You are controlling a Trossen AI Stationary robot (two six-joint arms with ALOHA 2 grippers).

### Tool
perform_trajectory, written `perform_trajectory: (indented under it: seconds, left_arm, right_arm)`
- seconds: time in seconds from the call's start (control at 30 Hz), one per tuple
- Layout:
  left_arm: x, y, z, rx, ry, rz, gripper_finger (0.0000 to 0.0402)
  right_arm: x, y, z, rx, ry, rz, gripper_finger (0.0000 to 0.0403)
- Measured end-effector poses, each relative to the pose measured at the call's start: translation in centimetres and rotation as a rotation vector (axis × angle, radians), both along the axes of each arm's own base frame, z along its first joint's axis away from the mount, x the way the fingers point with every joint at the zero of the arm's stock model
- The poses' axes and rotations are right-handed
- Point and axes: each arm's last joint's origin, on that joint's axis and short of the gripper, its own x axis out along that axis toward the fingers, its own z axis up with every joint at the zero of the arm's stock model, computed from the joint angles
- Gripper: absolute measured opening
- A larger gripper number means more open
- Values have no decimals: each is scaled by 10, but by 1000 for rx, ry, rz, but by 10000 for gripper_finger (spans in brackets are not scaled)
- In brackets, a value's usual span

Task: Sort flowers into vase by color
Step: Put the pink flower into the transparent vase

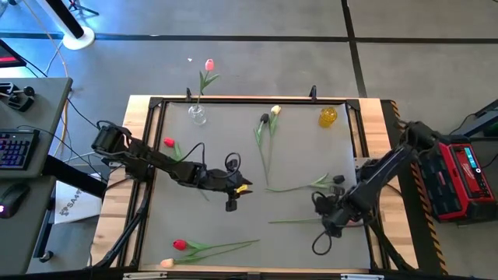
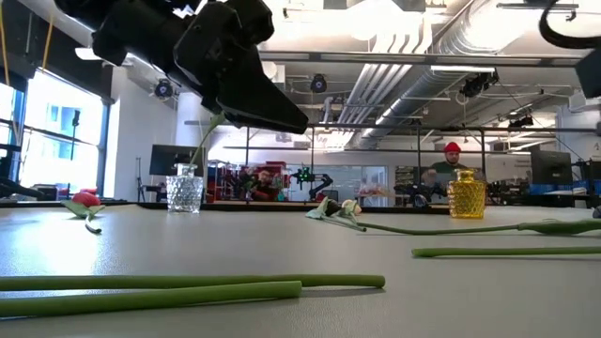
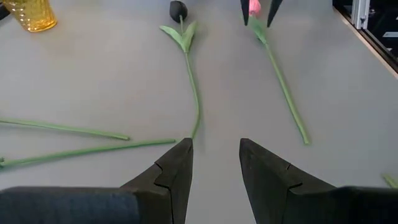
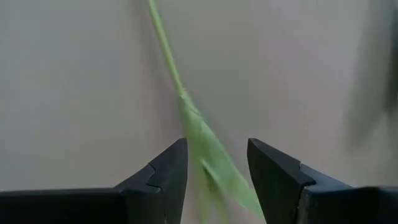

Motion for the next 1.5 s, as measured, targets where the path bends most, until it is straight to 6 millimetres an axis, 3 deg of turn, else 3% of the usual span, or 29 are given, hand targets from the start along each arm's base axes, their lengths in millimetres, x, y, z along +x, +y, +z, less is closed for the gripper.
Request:
perform_trajectory:
  seconds: [0.47,0.6,0.77,0.97,1.17,1.5]
  left_arm:
    - [1,0,2,-5,-19,2,119]
    - [1,0,2,-5,-23,2,119]
    - [2,1,4,7,-53,53,119]
    - [2,2,5,51,-55,62,119]
    - [4,0,10,111,-108,22,119]
    - [3,-17,16,296,-148,-102,119]
  right_arm:
    - [4,11,-26,-51,80,46,149]
    - [4,11,-23,-33,71,48,111]
    - [6,6,-16,5,58,26,19]
    - [12,-4,-4,75,34,-70,18]
    - [29,-13,9,185,-89,-151,5]
    - [75,-38,26,381,-364,-304,1]
